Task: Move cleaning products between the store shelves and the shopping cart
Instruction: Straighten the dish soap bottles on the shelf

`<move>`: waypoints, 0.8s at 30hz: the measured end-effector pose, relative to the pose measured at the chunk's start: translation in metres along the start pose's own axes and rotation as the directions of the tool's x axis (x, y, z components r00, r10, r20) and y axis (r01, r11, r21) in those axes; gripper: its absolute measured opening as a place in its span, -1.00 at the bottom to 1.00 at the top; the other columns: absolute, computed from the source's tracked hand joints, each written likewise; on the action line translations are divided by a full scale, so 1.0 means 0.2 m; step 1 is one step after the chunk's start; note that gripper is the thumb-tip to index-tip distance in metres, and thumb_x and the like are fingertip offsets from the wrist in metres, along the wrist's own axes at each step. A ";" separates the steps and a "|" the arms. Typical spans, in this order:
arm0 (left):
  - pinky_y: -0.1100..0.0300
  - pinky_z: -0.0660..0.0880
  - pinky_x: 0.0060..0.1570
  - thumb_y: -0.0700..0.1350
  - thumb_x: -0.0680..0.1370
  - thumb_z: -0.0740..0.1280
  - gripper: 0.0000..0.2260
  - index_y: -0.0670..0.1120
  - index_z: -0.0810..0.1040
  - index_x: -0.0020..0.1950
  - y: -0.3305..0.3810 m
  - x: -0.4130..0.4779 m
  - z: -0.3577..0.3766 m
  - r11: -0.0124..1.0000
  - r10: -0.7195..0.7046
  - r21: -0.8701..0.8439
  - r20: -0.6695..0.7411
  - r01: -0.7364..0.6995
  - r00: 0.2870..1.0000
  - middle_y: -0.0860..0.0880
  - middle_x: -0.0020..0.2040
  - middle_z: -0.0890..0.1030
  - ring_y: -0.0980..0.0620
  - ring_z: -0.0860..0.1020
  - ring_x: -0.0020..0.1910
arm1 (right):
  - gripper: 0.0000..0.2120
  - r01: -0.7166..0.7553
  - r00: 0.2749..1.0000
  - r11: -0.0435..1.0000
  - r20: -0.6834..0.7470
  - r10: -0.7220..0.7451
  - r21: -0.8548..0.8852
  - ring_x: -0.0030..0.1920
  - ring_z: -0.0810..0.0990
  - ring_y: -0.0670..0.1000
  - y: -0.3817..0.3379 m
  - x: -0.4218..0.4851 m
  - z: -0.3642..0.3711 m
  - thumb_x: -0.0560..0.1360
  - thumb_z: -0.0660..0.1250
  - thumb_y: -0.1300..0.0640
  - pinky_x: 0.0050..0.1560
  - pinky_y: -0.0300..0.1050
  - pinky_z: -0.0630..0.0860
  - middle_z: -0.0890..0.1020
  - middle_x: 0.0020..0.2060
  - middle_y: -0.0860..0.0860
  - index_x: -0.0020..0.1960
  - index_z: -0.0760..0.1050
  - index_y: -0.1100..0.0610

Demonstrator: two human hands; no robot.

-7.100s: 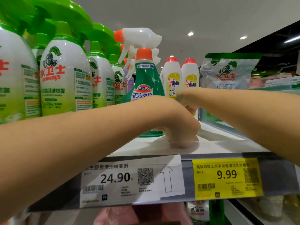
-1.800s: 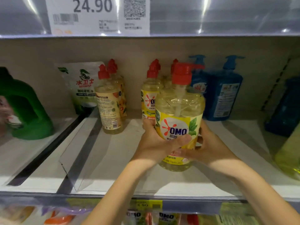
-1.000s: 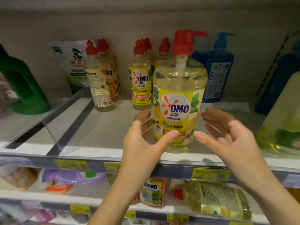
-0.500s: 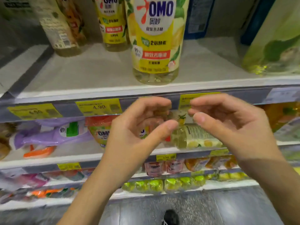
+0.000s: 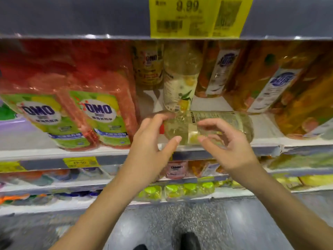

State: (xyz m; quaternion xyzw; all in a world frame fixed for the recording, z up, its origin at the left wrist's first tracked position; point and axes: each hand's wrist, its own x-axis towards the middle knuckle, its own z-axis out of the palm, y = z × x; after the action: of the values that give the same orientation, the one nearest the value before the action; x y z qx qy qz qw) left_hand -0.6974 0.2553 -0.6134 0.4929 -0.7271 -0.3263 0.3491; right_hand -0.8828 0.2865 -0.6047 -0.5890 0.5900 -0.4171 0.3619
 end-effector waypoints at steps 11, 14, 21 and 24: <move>0.39 0.38 0.16 0.11 0.41 0.46 -0.42 0.00 0.41 0.38 -0.12 0.16 0.19 0.983 0.030 0.180 0.087 -0.046 0.996 0.01 0.24 0.47 0.14 0.49 0.12 | -0.50 0.160 0.978 0.694 0.207 -0.016 -0.702 0.05 0.34 -0.05 0.14 0.16 -0.11 0.35 0.40 -0.32 0.08 -0.05 0.34 0.42 -0.07 -0.13 0.20 0.34 -0.21; 0.39 0.28 0.24 0.09 0.43 0.46 -0.38 0.02 0.35 0.43 -0.14 0.15 0.20 0.964 0.064 0.249 0.112 -0.090 0.992 0.02 0.36 0.36 0.11 0.44 0.28 | -0.15 0.273 0.962 0.478 0.240 -0.130 -0.835 0.31 0.41 0.14 0.21 0.21 -0.12 0.28 0.41 -0.40 0.28 0.03 0.37 0.46 0.29 0.07 0.44 0.25 -0.06; 0.55 0.13 0.27 -0.04 0.49 0.44 -0.42 -0.04 0.31 0.46 -0.18 0.11 0.20 0.964 0.105 0.235 0.083 -0.122 0.991 0.02 0.40 0.35 0.20 0.29 0.34 | 0.04 0.261 0.965 0.382 0.228 -0.132 -0.886 0.22 0.46 0.23 0.29 0.30 -0.10 0.09 0.52 -0.38 0.26 0.15 0.34 0.51 0.26 0.11 0.44 0.34 0.04; 0.48 0.25 0.23 -0.04 0.50 0.39 -0.59 -0.05 0.43 0.31 -0.20 0.08 0.21 0.978 0.119 0.180 -0.060 -0.107 0.991 0.10 0.22 0.42 0.19 0.37 0.24 | 0.01 0.262 0.964 0.400 0.223 -0.143 -0.878 0.17 0.47 0.20 0.28 0.32 -0.11 0.07 0.54 -0.38 0.17 0.11 0.35 0.54 0.19 0.05 0.41 0.38 0.01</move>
State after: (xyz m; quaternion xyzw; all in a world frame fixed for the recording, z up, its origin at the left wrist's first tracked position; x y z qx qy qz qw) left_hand -0.7175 0.2347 -0.6656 0.4910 -0.7673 -0.2227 0.3472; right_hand -0.9270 0.2221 -0.6439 -0.7799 0.6236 -0.0440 -0.0303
